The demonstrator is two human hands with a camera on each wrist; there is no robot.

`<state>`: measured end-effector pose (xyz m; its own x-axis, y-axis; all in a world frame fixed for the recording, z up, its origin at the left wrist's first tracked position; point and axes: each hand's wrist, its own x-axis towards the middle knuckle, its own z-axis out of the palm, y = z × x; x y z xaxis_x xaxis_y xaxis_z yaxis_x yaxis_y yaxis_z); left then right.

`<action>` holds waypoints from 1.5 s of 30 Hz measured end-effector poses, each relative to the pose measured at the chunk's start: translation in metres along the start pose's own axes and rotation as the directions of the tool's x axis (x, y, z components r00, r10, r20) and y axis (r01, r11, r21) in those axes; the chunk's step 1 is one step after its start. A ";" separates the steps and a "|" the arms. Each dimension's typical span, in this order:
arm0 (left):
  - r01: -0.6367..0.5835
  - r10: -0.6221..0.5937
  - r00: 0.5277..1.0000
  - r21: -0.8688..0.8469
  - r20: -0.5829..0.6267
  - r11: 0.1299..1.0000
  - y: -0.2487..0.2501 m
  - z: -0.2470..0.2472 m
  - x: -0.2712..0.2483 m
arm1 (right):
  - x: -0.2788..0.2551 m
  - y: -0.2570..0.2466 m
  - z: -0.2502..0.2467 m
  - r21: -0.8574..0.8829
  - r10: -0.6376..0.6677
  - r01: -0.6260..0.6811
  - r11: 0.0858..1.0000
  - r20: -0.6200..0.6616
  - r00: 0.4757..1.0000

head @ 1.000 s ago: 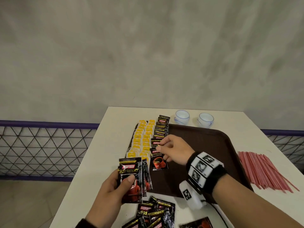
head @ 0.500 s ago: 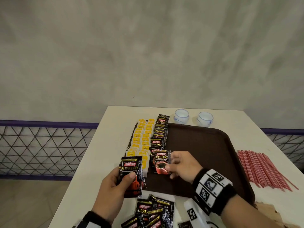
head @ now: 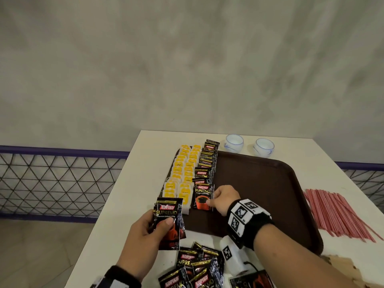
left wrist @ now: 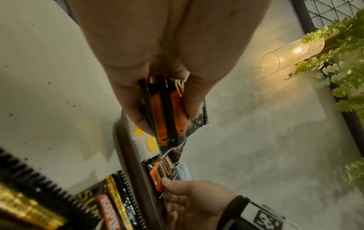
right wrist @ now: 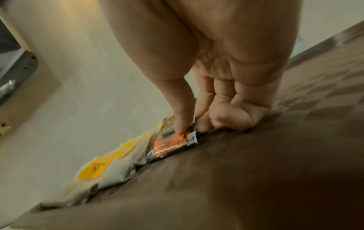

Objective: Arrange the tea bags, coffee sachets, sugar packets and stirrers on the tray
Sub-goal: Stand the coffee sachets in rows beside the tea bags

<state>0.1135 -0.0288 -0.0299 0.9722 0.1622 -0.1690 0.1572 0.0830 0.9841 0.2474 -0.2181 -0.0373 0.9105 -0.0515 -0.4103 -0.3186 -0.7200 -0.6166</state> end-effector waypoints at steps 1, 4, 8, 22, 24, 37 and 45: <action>0.002 -0.002 1.000 0.038 0.024 0.999 -0.002 0.000 0.001 | 0.002 0.000 0.000 0.005 0.011 -0.011 1.000 0.032 0.999; 0.022 -0.049 0.991 0.220 0.120 0.975 -0.009 0.005 0.004 | 0.006 -0.003 -0.007 -0.014 0.018 -0.017 1.000 0.076 0.997; 0.047 -0.102 0.984 0.342 0.144 0.939 -0.017 0.013 0.004 | 0.012 -0.010 -0.017 -0.045 -0.006 0.010 0.999 0.088 0.996; -0.041 0.036 0.992 0.035 0.124 0.999 0.010 0.015 0.004 | -0.087 -0.005 -0.019 0.621 -0.354 0.025 0.784 0.413 0.839; -0.032 0.031 0.992 0.001 0.119 0.999 0.007 0.019 0.003 | -0.094 0.005 -0.015 0.694 -0.395 0.031 0.719 0.372 0.840; 0.002 -0.002 1.000 -0.033 -0.005 0.999 -0.003 0.002 0.005 | -0.033 0.012 -0.026 0.362 -0.060 0.068 0.930 -0.034 0.998; 0.028 -0.029 0.999 -0.042 -0.035 0.999 -0.006 -0.003 0.003 | -0.008 0.003 -0.001 0.264 0.067 -0.080 0.961 0.057 0.996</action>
<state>0.1150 -0.0256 -0.0365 0.9606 0.1937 -0.1995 0.1767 0.1284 0.9759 0.2395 -0.2210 -0.0354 0.8708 -0.0603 -0.4880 -0.4483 -0.5050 -0.7376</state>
